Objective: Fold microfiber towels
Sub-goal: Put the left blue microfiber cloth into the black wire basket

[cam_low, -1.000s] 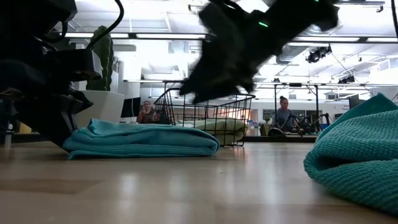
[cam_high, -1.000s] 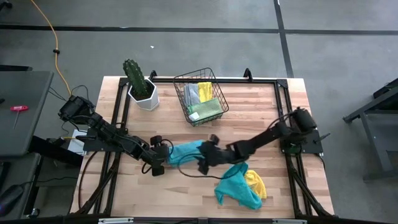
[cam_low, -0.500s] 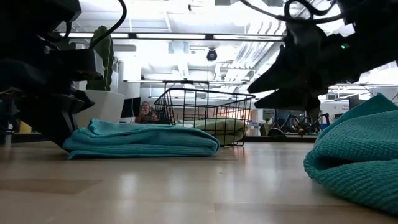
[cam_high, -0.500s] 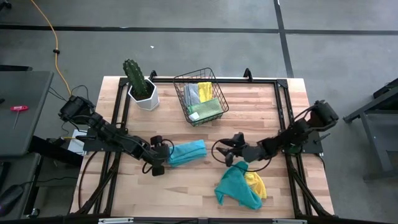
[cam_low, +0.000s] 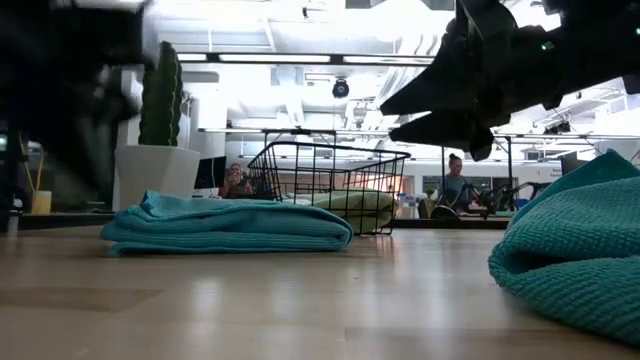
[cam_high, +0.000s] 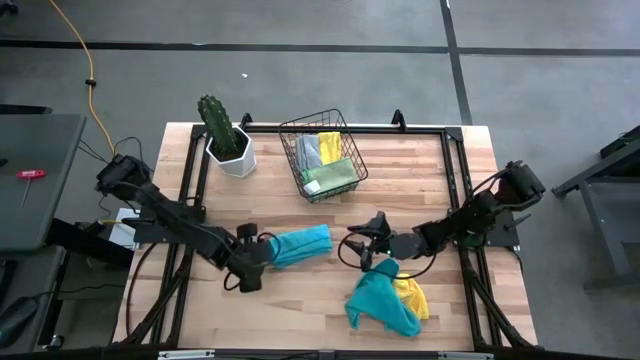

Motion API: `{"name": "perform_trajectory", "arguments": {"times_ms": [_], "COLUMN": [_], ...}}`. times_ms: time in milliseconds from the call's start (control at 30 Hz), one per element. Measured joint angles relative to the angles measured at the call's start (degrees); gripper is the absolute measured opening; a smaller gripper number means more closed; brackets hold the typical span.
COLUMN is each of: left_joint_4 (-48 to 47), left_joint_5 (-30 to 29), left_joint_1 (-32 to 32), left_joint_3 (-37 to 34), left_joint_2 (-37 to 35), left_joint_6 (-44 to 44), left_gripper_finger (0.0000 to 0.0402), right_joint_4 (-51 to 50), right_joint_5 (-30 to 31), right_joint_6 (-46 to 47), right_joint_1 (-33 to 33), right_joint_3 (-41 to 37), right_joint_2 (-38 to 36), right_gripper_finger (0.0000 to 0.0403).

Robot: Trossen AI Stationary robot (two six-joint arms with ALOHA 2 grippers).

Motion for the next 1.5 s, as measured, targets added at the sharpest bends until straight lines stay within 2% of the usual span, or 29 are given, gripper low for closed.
{"name": "perform_trajectory", "arguments": {"times_ms": [133, 200, 233, 400, 533, 767, 933, 1033, 1333, 1500], "left_joint_4": [0.75, 3.19, 3.91, 11.15, 16.3, 16.45, 15.9, 15.12, 9.64, 8.48], "left_joint_5": [-17.88, -23.71, -24.59, -22.69, -17.06, -12.13, -13.13, -13.47, -14.45, -15.07], "left_joint_1": [-1.13, -0.65, -0.09, 2.94, 4.29, 4.26, 3.0, 2.17, 1.58, 2.23], "left_joint_3": [2.94, 3.03, 3.02, 0.54, -1.76, -3.11, -2.78, -2.76, -2.74, -2.7], "left_joint_2": [-0.06, -0.1, -0.1, 0.59, 3.31, 11.15, 13.79, 13.84, 13.49, 13.1], "left_joint_6": [2.69, 2.86, 2.86, 2.86, 2.27, -3.21, -2.9, 0.58, 18.41, 22.25], "left_gripper_finger": [0.0, 0.0, 0.0, 0.0, 0.0, 0.0, 0.0, 0.0, 0.0, 0.0], "right_joint_4": [-0.27, -0.7, -1.17, -2.0, -2.17, -2.41, -2.39, -2.39, -2.55, -2.94], "right_joint_5": [-0.02, -0.02, -0.02, -0.02, -0.02, 0.6, 0.57, 0.02, -3.02, -3.7], "right_joint_6": [-0.61, -0.61, -0.61, -0.56, 0.57, 1.56, 4.04, 4.39, 3.28, 4.81], "right_joint_1": [-0.02, 0.0, -0.02, -0.02, -0.02, -0.02, -0.02, -0.04, -0.04, -0.39], "right_joint_3": [0.4, 0.4, 0.4, 0.4, 0.4, 0.4, 0.4, 0.4, 1.01, 4.51], "right_joint_2": [0.0, 0.0, 0.0, 0.0, 0.0, 0.0, 0.0, 0.0, 0.29, 3.53], "right_gripper_finger": [0.0211, 0.0211, 0.0211, 0.0211, 0.0211, 0.0211, 0.0211, 0.0211, 0.0211, 0.0211]}}
